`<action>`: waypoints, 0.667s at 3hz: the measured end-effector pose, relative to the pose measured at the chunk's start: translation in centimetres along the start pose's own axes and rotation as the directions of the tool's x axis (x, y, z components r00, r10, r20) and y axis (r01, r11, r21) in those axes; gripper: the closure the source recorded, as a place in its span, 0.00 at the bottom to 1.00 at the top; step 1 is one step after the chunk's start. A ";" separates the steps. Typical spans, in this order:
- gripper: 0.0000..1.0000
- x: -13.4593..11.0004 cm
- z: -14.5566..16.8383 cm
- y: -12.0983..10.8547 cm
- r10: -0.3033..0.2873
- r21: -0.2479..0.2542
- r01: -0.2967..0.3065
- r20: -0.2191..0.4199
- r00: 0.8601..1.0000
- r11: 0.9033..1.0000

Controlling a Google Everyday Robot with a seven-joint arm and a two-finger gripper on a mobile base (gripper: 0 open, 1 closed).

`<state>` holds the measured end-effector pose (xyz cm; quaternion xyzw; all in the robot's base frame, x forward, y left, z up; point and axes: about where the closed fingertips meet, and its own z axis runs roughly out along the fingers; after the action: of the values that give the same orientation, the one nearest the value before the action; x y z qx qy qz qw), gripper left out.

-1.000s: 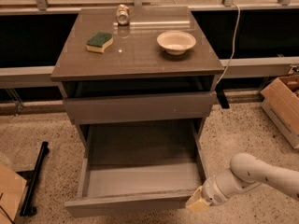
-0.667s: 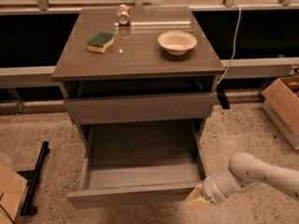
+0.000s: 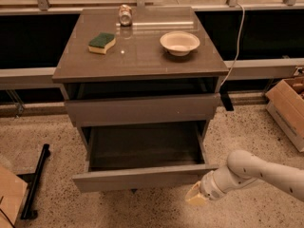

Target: Close middle drawer

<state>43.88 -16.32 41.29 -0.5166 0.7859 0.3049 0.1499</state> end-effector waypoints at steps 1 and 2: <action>1.00 -2.4 -1.3 -2.6 -0.042 0.090 0.037 0.056 0.998 0.995; 1.00 -5.6 -3.8 -6.6 -0.129 0.198 0.122 0.020 0.991 0.972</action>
Offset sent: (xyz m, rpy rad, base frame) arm 0.1542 -0.0113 0.0732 -0.1249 -0.3980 -0.0060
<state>52.50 -16.57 45.10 -0.5428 0.7753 0.2242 0.2323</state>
